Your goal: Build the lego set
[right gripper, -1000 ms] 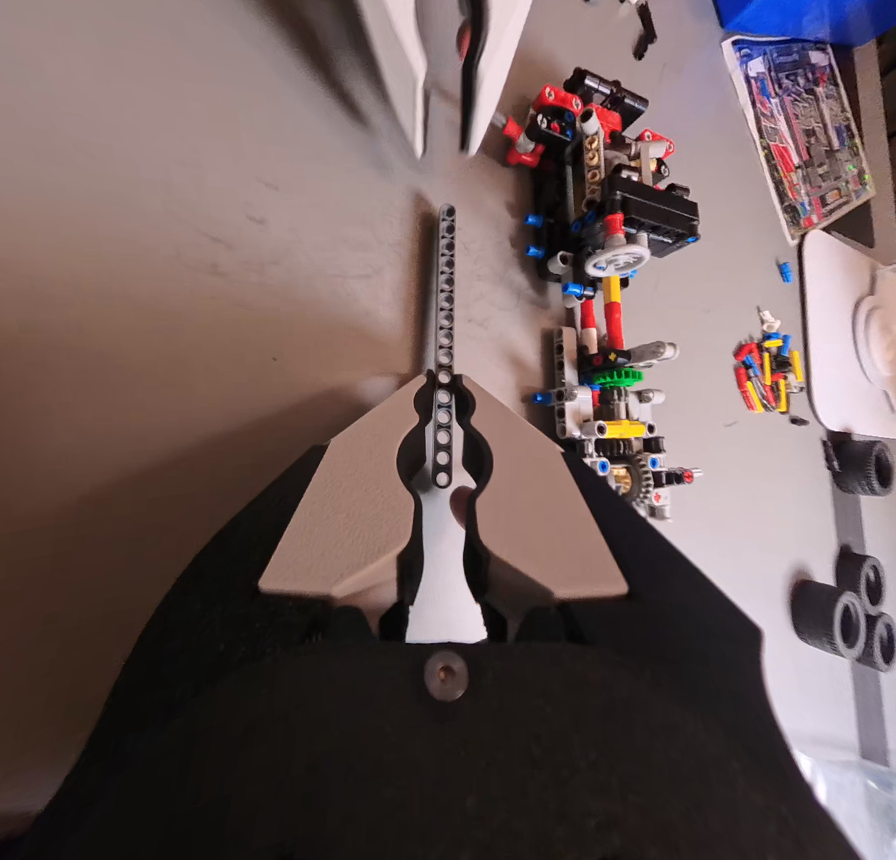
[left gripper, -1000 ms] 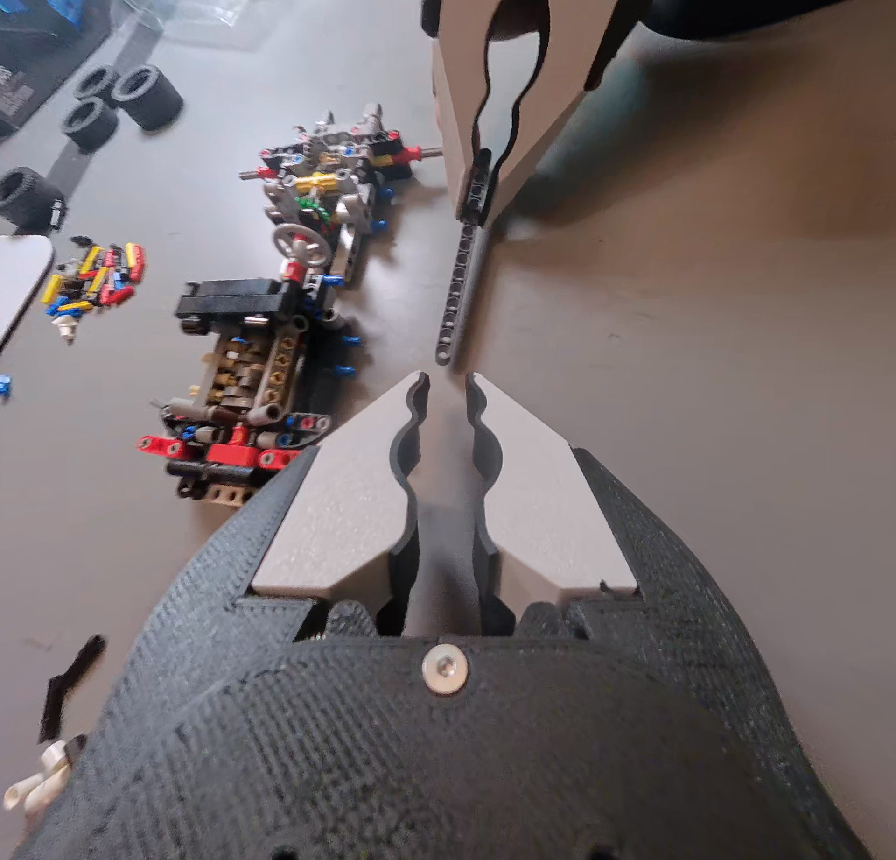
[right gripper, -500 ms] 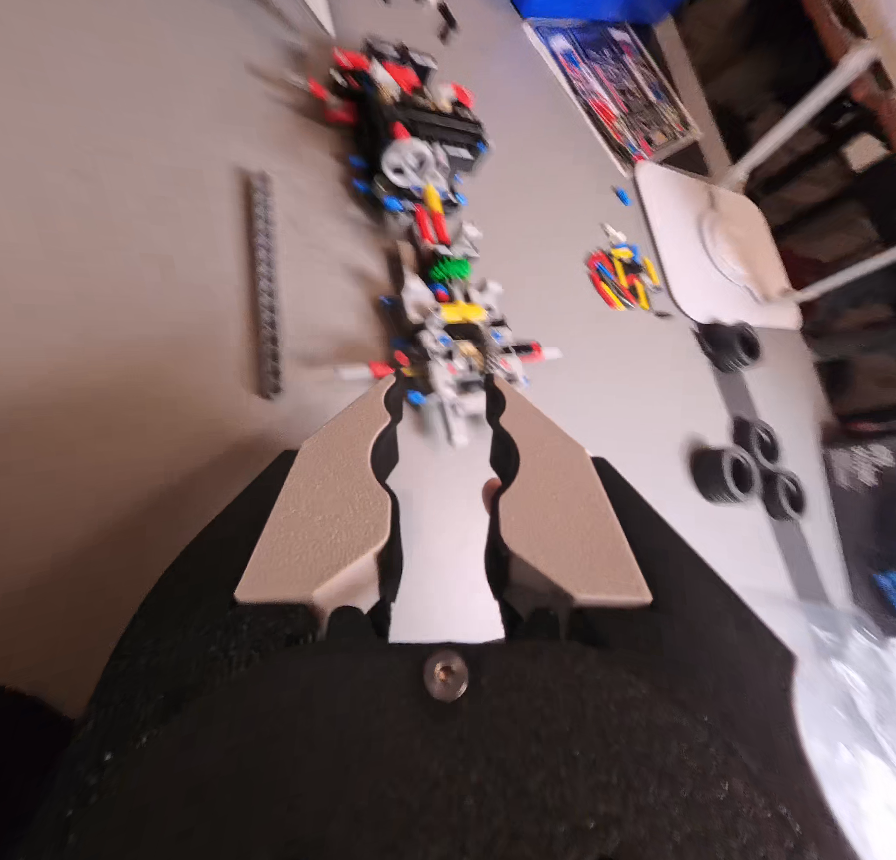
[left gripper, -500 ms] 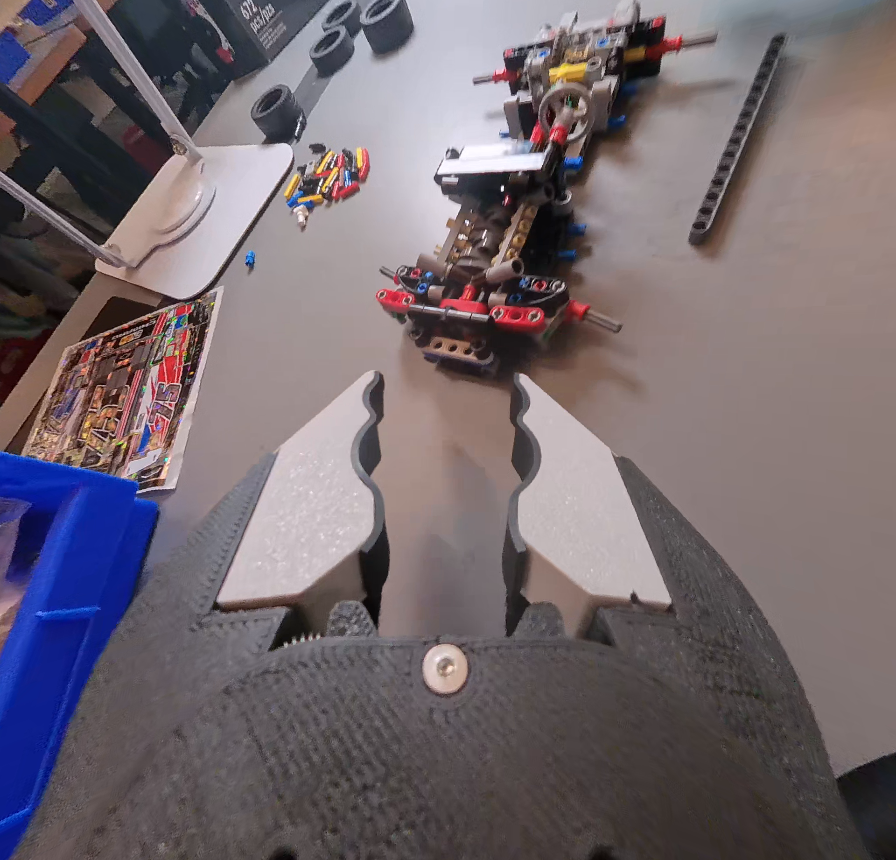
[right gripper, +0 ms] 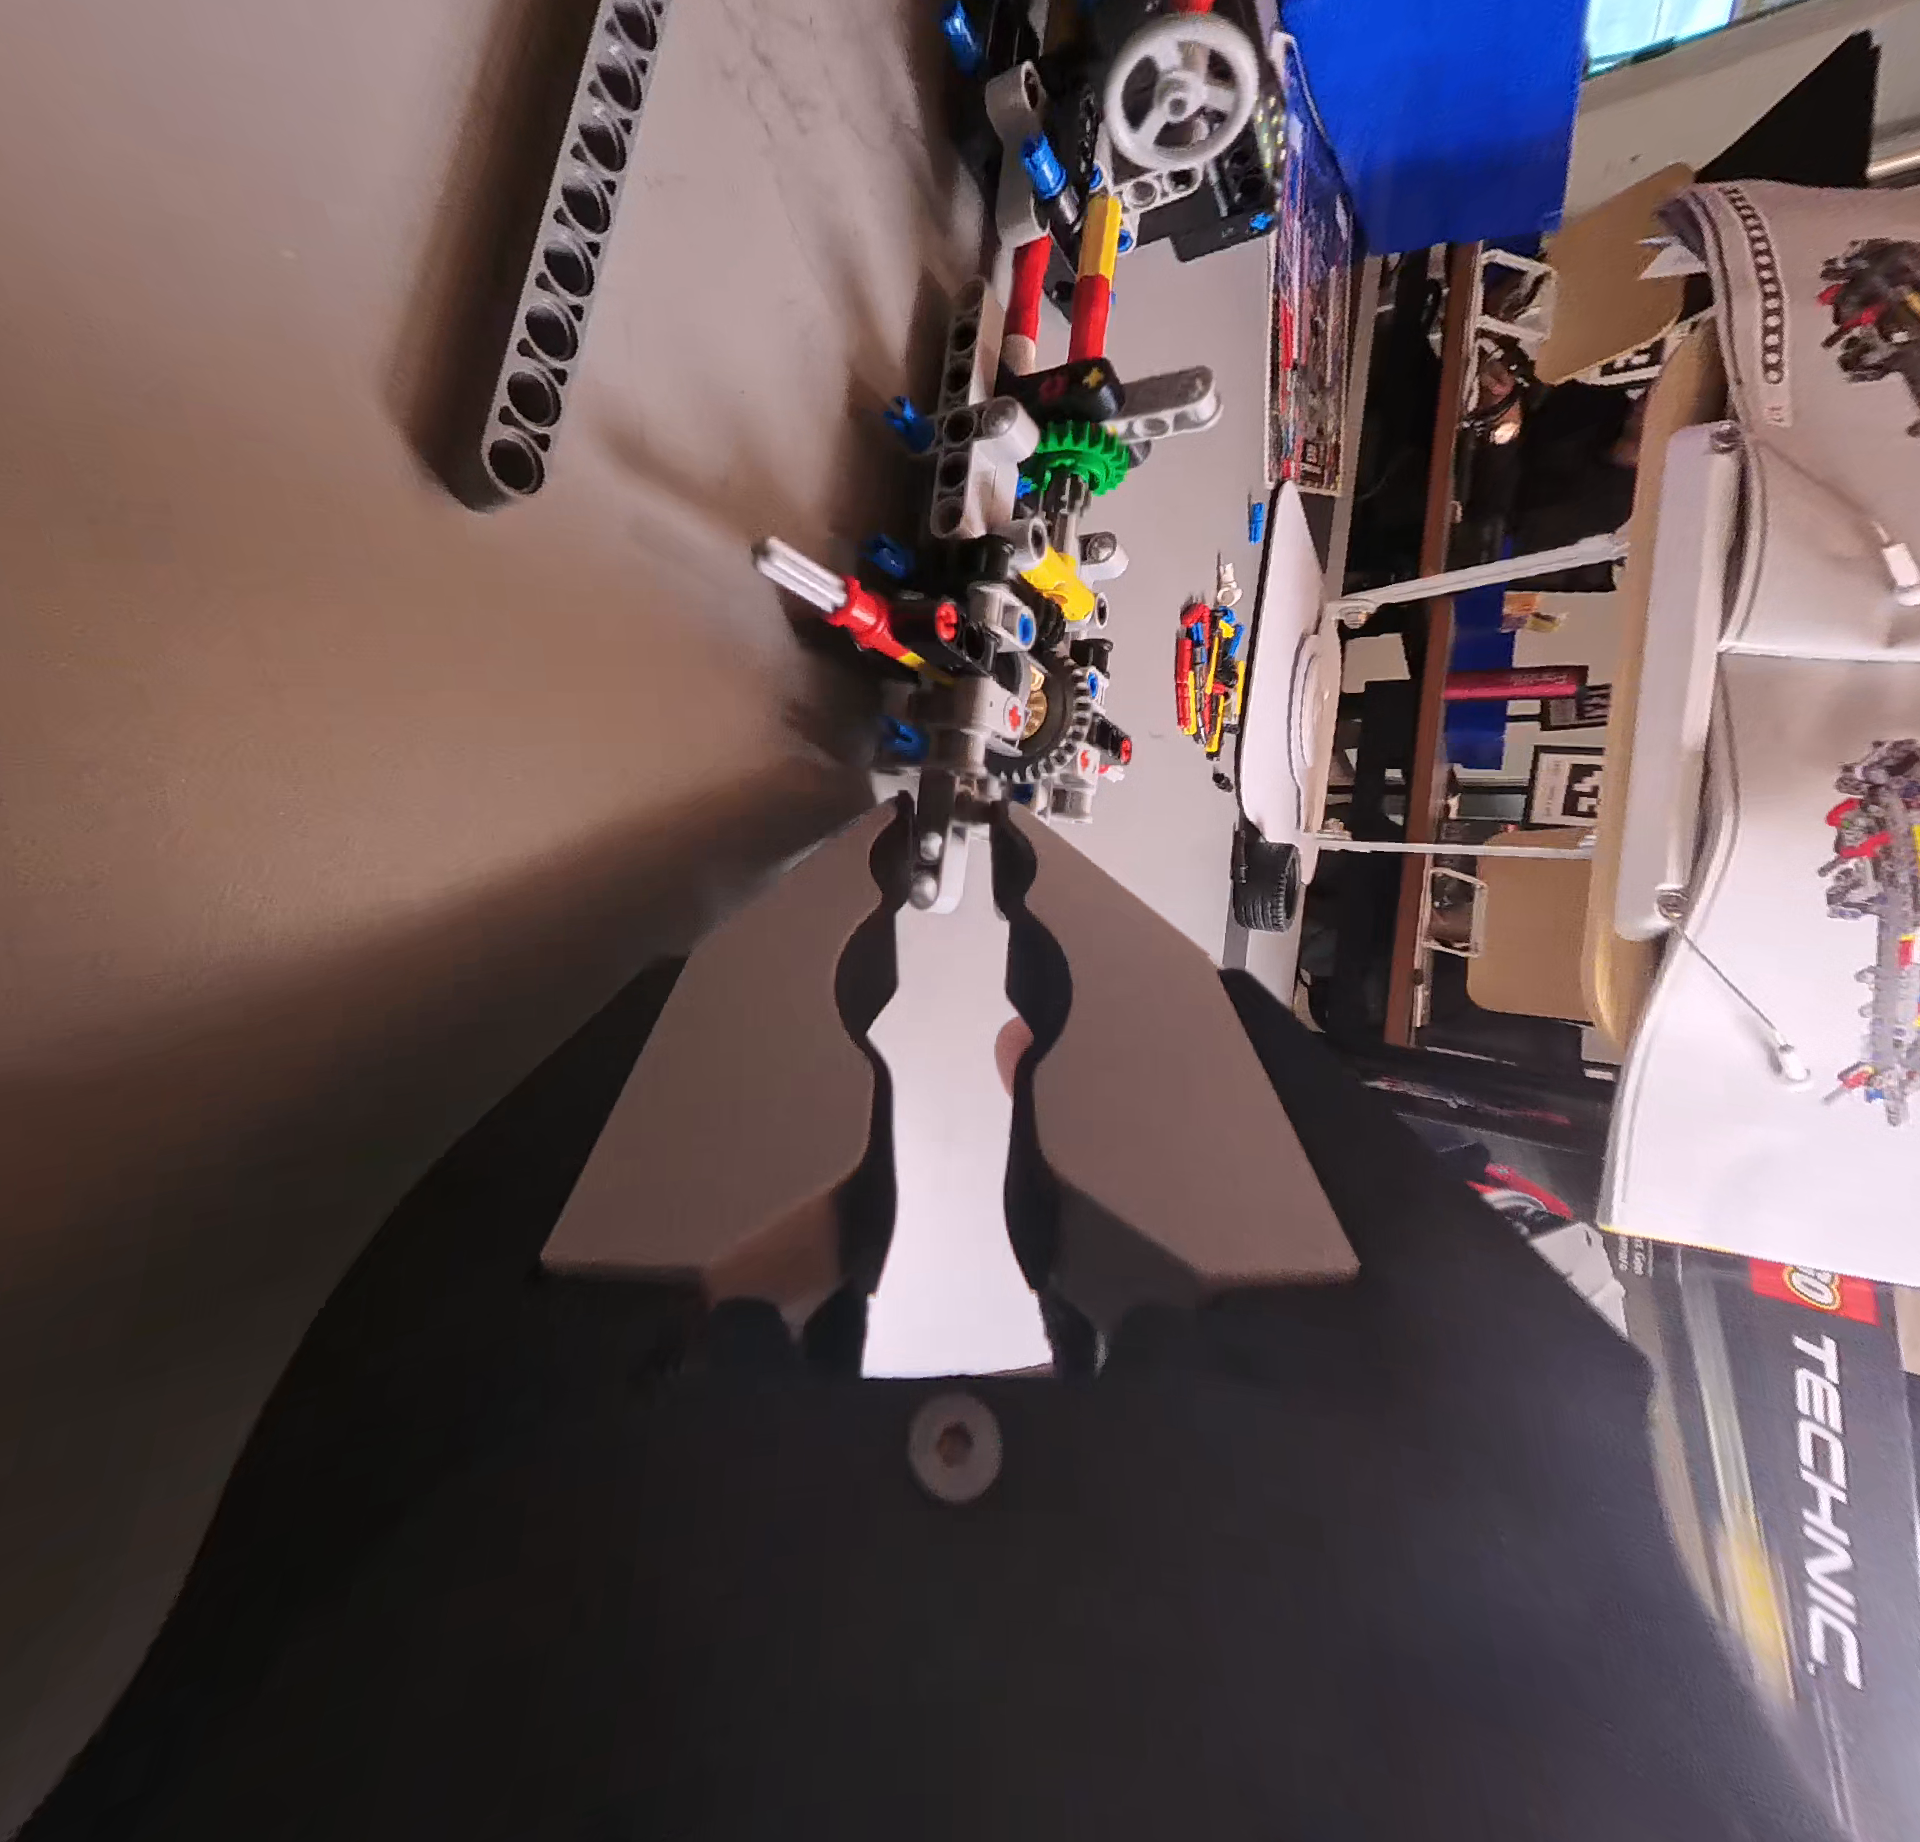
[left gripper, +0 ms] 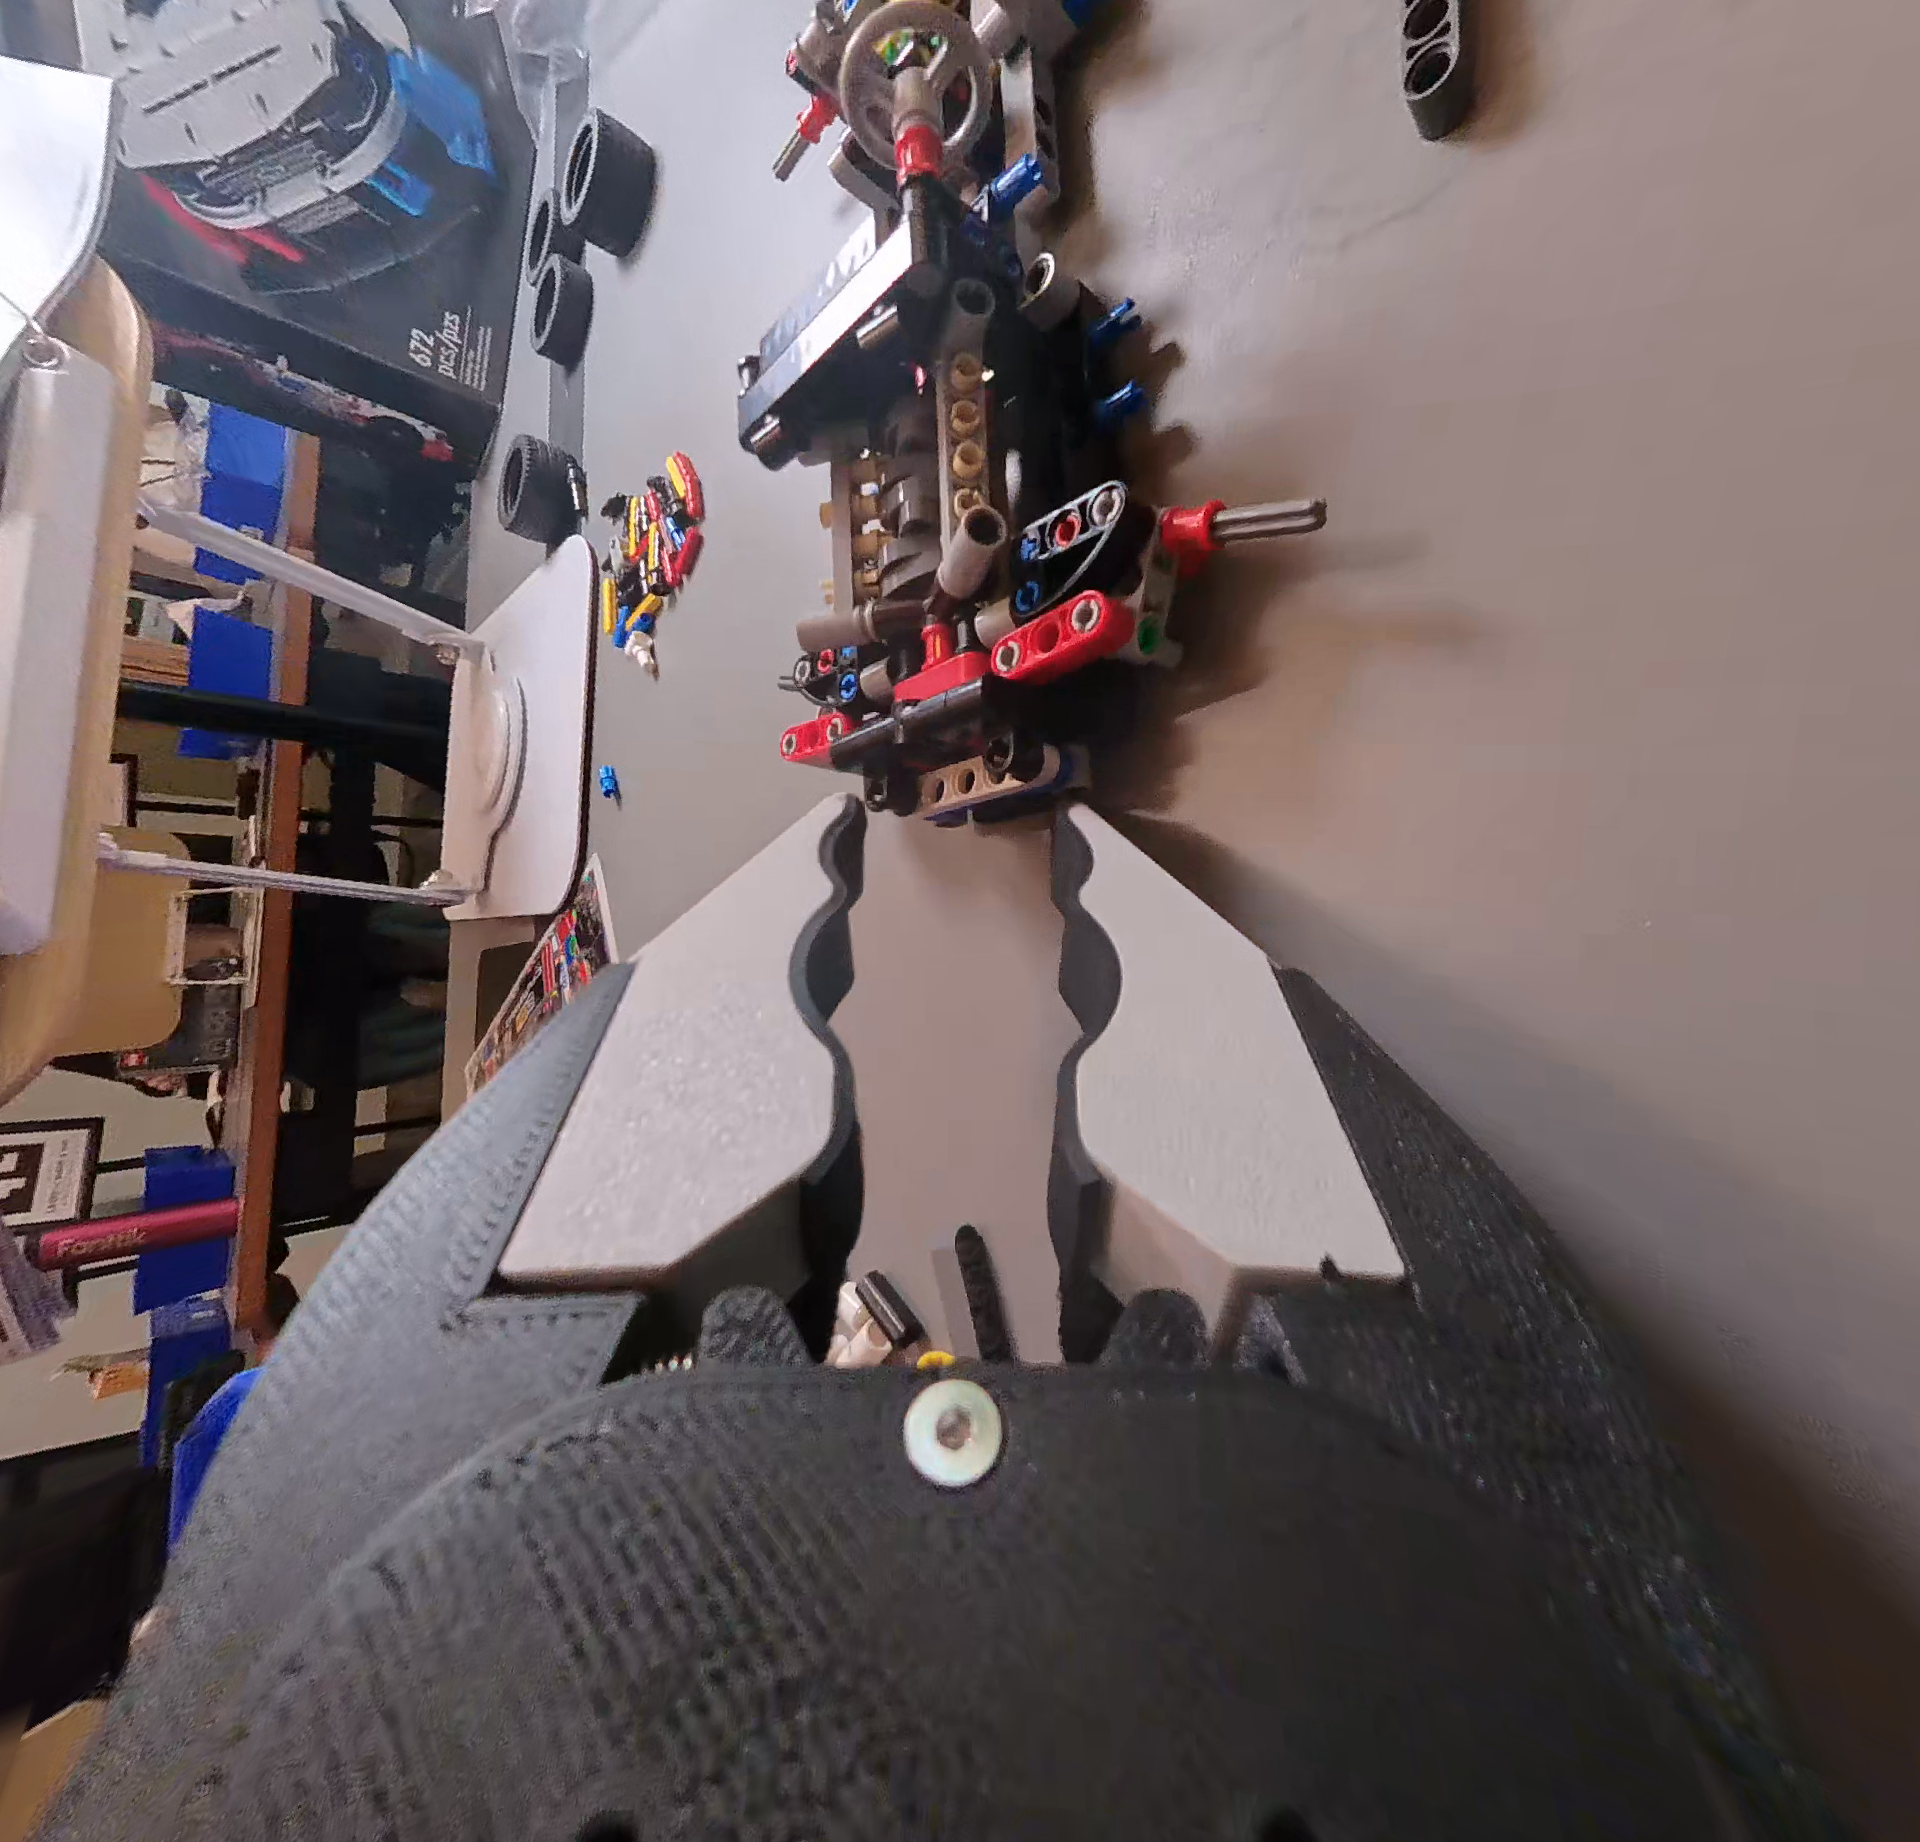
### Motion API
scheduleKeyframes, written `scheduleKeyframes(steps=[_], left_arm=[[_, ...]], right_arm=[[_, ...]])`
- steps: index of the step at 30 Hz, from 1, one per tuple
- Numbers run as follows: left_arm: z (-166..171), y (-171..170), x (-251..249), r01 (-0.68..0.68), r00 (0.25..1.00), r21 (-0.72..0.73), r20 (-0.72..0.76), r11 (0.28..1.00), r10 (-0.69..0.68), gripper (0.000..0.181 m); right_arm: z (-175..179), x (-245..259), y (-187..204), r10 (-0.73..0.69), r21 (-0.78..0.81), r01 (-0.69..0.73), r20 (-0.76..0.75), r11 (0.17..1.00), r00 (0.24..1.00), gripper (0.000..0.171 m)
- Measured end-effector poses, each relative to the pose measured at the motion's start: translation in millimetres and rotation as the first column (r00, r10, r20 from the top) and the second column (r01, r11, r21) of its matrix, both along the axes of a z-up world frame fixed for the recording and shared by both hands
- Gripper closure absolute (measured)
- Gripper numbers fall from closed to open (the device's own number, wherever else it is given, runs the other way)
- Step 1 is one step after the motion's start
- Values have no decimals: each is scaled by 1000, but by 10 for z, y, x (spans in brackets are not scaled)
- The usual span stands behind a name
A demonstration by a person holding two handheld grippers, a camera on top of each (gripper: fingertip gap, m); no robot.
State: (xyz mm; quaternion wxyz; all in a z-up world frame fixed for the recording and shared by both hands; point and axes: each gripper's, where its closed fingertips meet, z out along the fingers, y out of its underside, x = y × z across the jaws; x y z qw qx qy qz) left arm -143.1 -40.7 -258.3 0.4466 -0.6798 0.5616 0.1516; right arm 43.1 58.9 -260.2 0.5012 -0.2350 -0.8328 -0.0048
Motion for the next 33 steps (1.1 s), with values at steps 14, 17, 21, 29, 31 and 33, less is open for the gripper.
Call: scheduleKeyframes(steps=[14,17,21,29,31,33], left_arm=[[231,-45,26,-23,978,22,209,999,18,181],[171,-95,-11,-16,977,-50,211,999,26,145],[56,-66,-62,-37,983,-73,176,997,50,119],[150,292,167,-5,974,8,224,1000,3,140],[205,278,197,12,962,-21,274,1000,-6,142],[310,218,242,32,929,-74,371,997,-2,143]], right_arm=[[367,25,-134,-45,-535,39,2,844,999,162],[392,38,-131,-42,-639,61,44,766,998,162],[454,39,-108,-38,-766,74,65,638,997,162],[533,20,-85,-24,-869,83,82,488,996,162],[565,43,-92,-26,-887,87,85,453,996,162],[630,64,-119,-23,-914,81,79,396,997,162]])
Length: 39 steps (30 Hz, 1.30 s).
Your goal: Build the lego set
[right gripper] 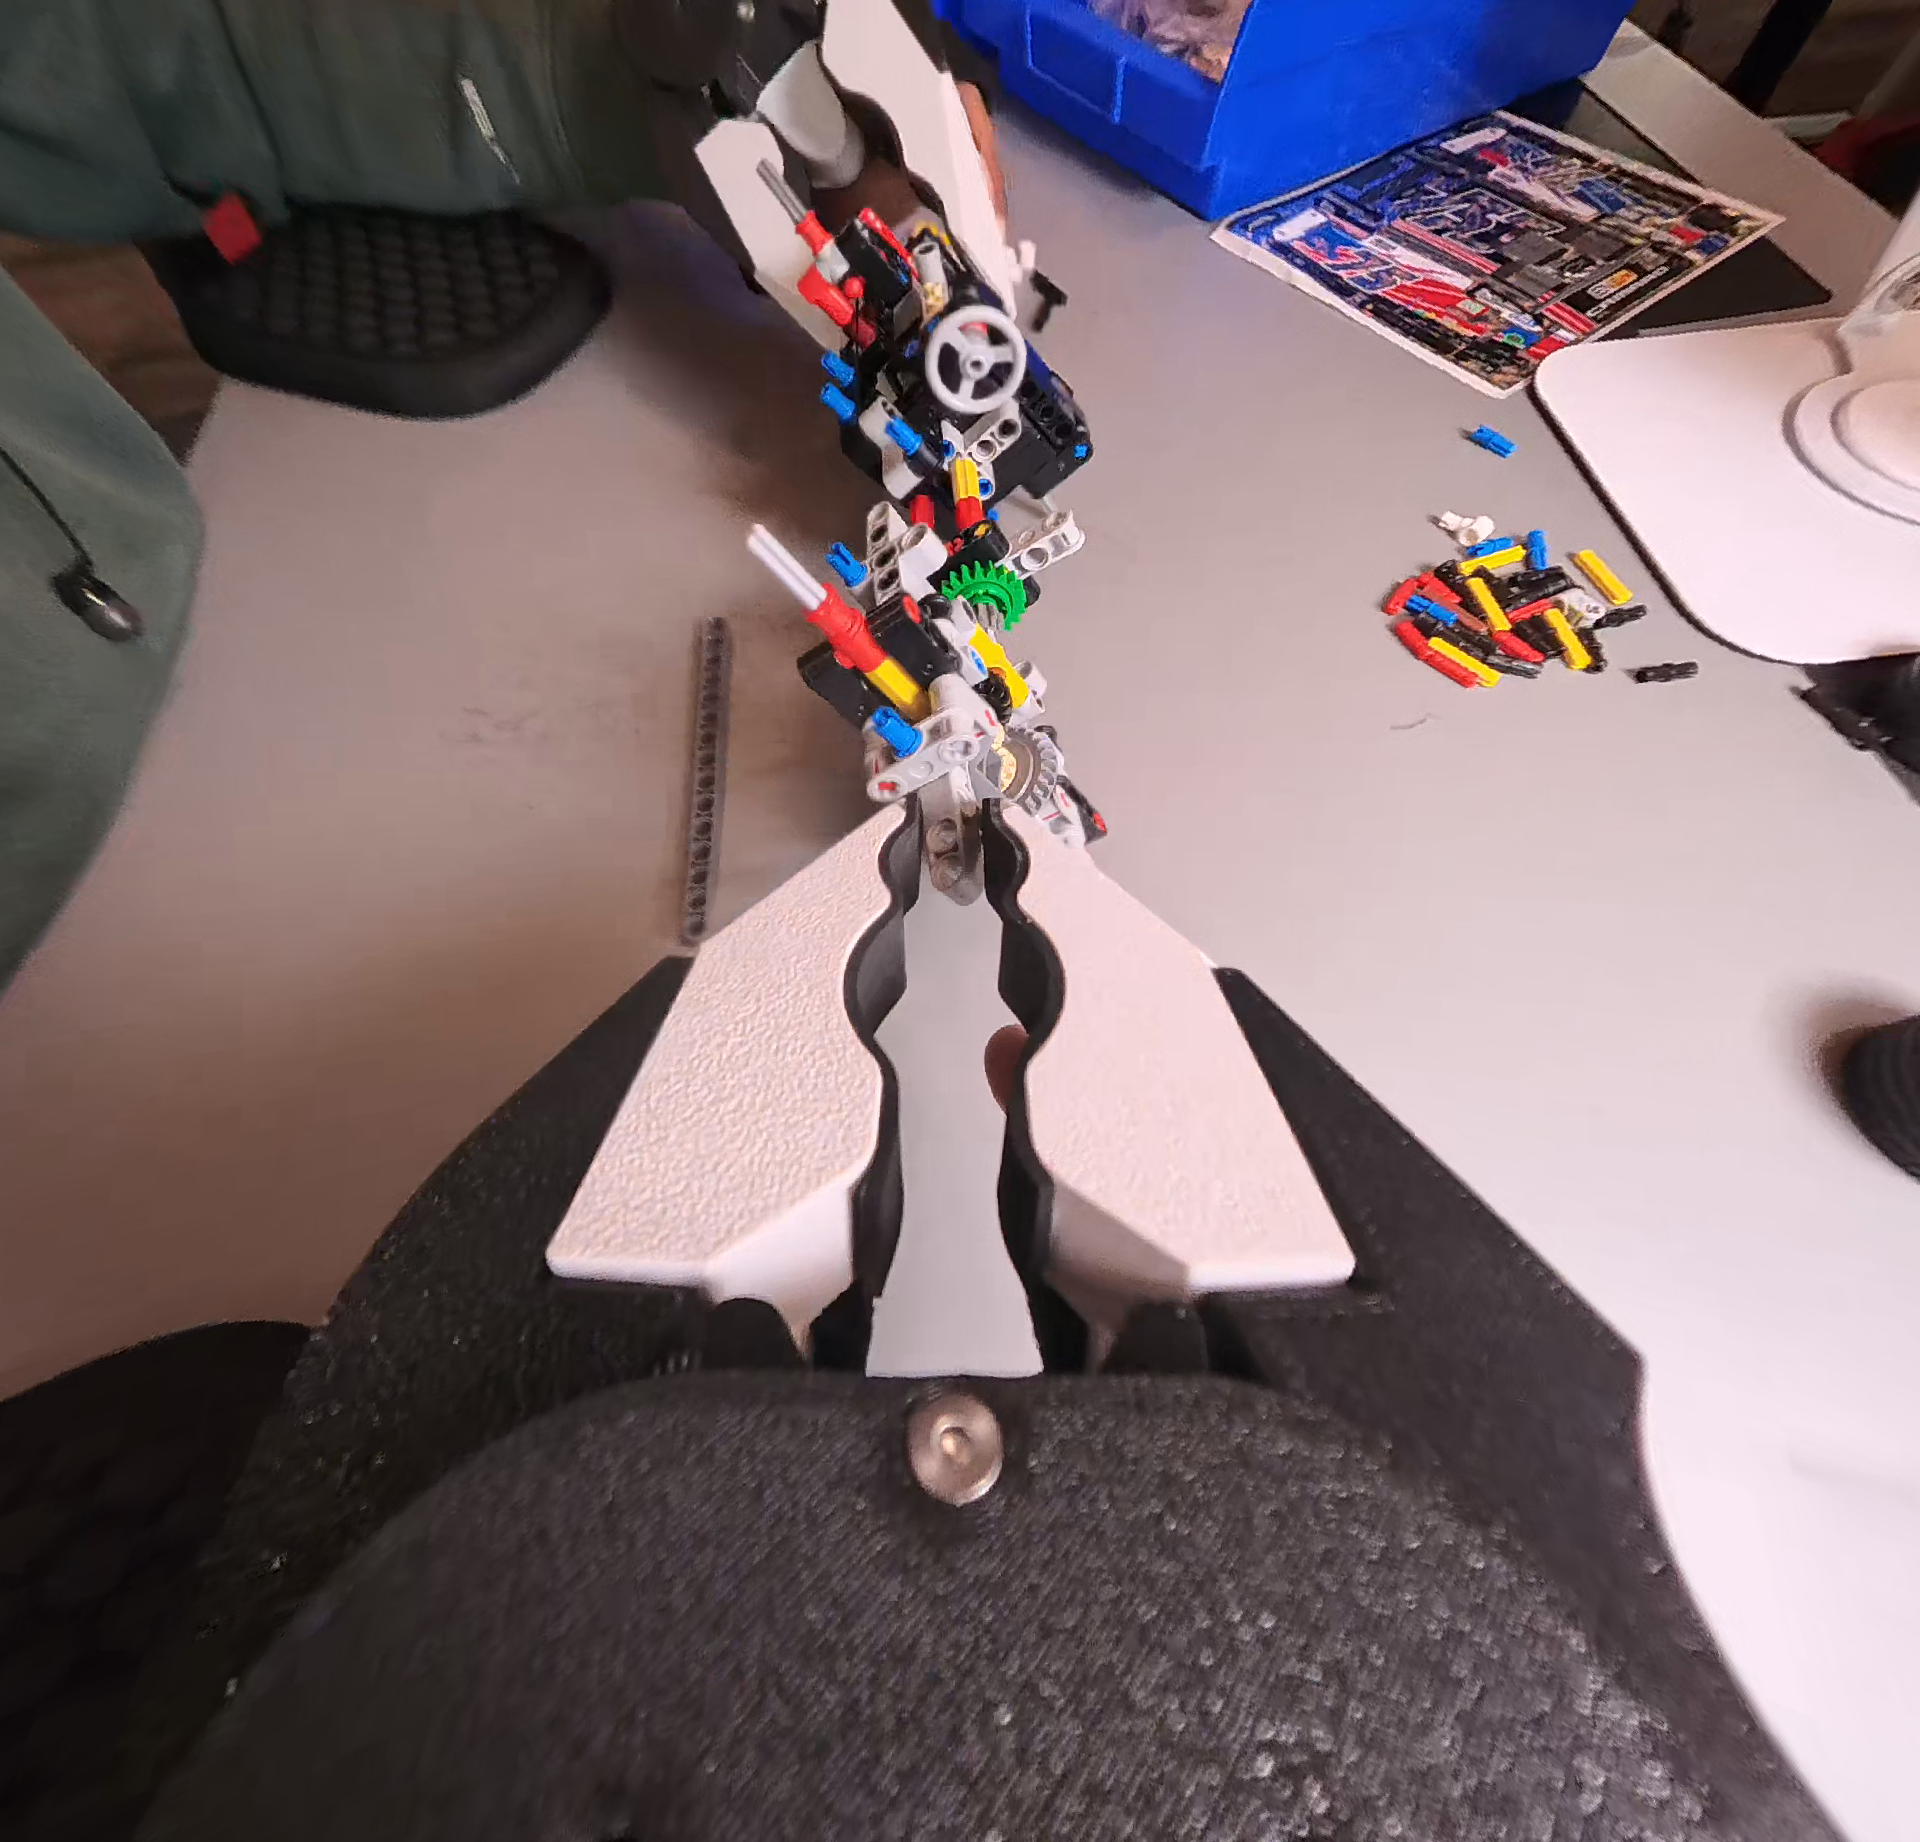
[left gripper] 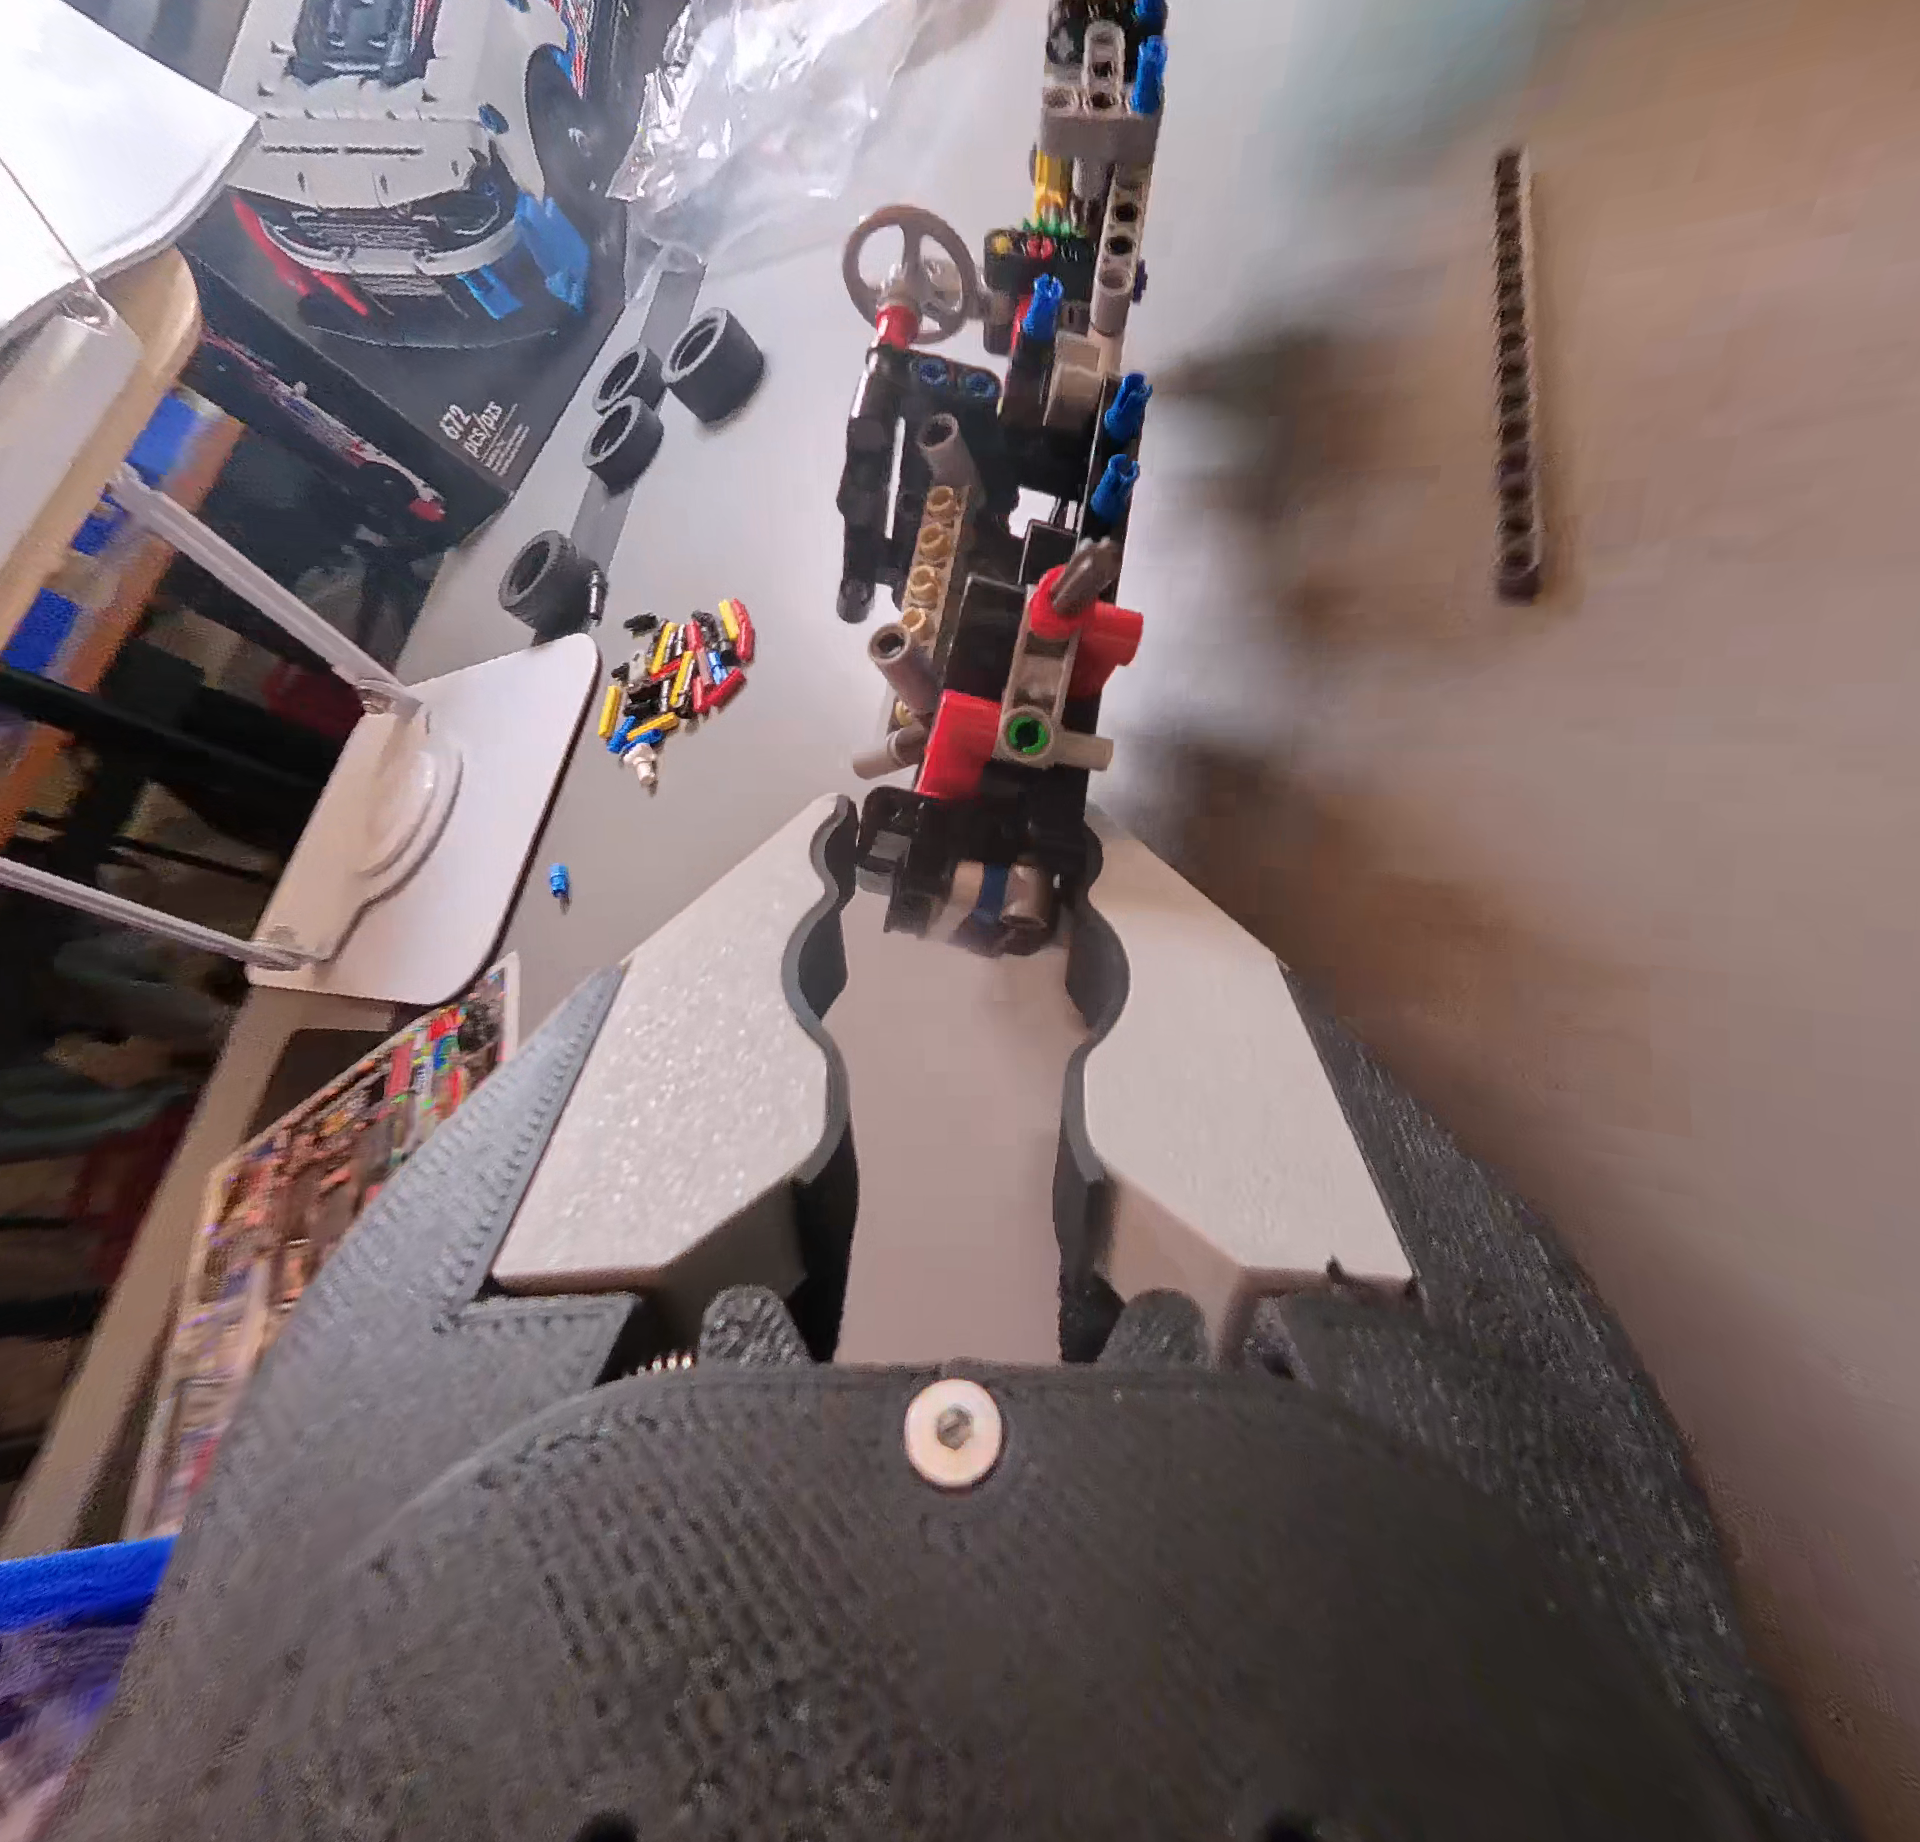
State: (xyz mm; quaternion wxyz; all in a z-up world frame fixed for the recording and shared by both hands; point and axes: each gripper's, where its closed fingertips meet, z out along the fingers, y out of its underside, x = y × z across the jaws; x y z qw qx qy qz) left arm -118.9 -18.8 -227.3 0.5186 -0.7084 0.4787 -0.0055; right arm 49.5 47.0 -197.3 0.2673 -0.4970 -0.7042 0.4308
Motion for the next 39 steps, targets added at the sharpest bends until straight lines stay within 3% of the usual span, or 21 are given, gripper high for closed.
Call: scheduleKeyframes(steps=[5,13,27,39], left_arm=[[208,-226,125,49,960,-214,280,976,13,144],[153,-370,217,57,866,-420,472,906,165,144],[184,-317,213,46,830,-347,535,937,158,137],[182,-317,214,36,822,-323,547,946,156,144]], right_arm=[[28,78,-162,36,-177,-27,49,984,998,163],[69,61,-133,52,-401,-19,71,916,996,164],[59,25,-137,48,-340,-14,92,940,995,164],[55,25,-116,6,-282,16,79,959,997,162]])
